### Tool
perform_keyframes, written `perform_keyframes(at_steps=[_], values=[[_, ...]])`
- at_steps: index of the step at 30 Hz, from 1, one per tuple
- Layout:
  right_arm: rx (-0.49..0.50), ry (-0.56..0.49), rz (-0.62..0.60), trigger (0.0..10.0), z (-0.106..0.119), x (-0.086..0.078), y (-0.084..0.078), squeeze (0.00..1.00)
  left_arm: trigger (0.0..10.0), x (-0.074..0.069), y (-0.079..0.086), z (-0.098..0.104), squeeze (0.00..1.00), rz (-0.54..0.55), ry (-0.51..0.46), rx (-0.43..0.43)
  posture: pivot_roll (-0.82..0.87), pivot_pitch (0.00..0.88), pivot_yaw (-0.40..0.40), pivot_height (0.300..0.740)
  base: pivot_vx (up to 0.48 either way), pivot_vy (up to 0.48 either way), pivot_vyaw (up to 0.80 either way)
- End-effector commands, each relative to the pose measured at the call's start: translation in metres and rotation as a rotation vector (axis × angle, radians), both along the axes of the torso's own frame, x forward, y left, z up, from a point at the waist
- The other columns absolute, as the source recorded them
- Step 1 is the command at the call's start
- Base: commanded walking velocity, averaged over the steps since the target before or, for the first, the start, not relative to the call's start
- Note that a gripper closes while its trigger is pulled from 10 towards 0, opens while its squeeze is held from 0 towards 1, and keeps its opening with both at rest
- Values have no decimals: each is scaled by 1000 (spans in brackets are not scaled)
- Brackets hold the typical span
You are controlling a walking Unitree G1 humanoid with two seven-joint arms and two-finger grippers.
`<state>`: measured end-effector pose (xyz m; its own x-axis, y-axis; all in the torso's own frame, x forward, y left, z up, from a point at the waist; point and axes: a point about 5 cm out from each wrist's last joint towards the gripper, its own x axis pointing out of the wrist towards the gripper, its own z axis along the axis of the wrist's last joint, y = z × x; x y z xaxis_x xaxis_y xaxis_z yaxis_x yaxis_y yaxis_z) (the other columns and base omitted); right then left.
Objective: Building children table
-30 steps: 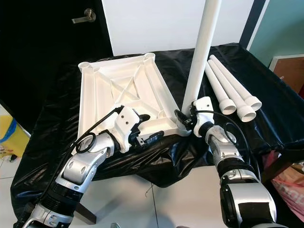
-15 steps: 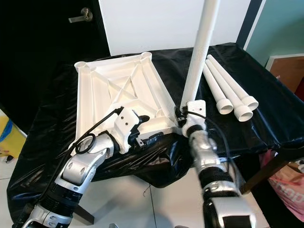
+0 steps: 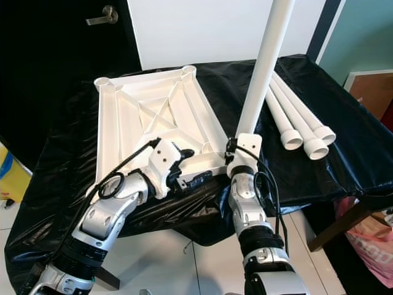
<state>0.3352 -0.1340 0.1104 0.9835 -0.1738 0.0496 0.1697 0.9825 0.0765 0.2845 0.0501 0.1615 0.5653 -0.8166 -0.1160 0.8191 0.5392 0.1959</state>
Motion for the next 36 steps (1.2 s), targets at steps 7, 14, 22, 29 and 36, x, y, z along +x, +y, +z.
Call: perform_keyframes(at_steps=[7, 14, 22, 29, 36], values=[[-15, 26, 7, 10000, -9, -10, 0, 1000, 10000, 1, 0, -3, 0, 7, 5, 14, -121, 0, 16, 740, 0, 0, 0], [-27, -42, 87, 10000, -1, -11, -2, 1000, 10000, 2, 0, -2, 0, 4, 2, 15, -126, 0, 22, 740, 0, 0, 0], [-66, -30, 344, 10000, 3, -4, -19, 0, 10000, 0, -1, -3, 0, -7, 6, 16, -130, 0, 26, 740, 0, 0, 0], [-188, -32, 542, 10000, 8, 2, -27, 0, 10000, -4, -3, -4, 0, -29, 19, 19, -129, 0, 32, 740, 0, 0, 0], [-235, -10, 727, 10000, 15, 10, -26, 0, 10000, -7, -7, -4, 0, -41, 27, 16, -121, 0, 32, 740, 0, 0, 0]])
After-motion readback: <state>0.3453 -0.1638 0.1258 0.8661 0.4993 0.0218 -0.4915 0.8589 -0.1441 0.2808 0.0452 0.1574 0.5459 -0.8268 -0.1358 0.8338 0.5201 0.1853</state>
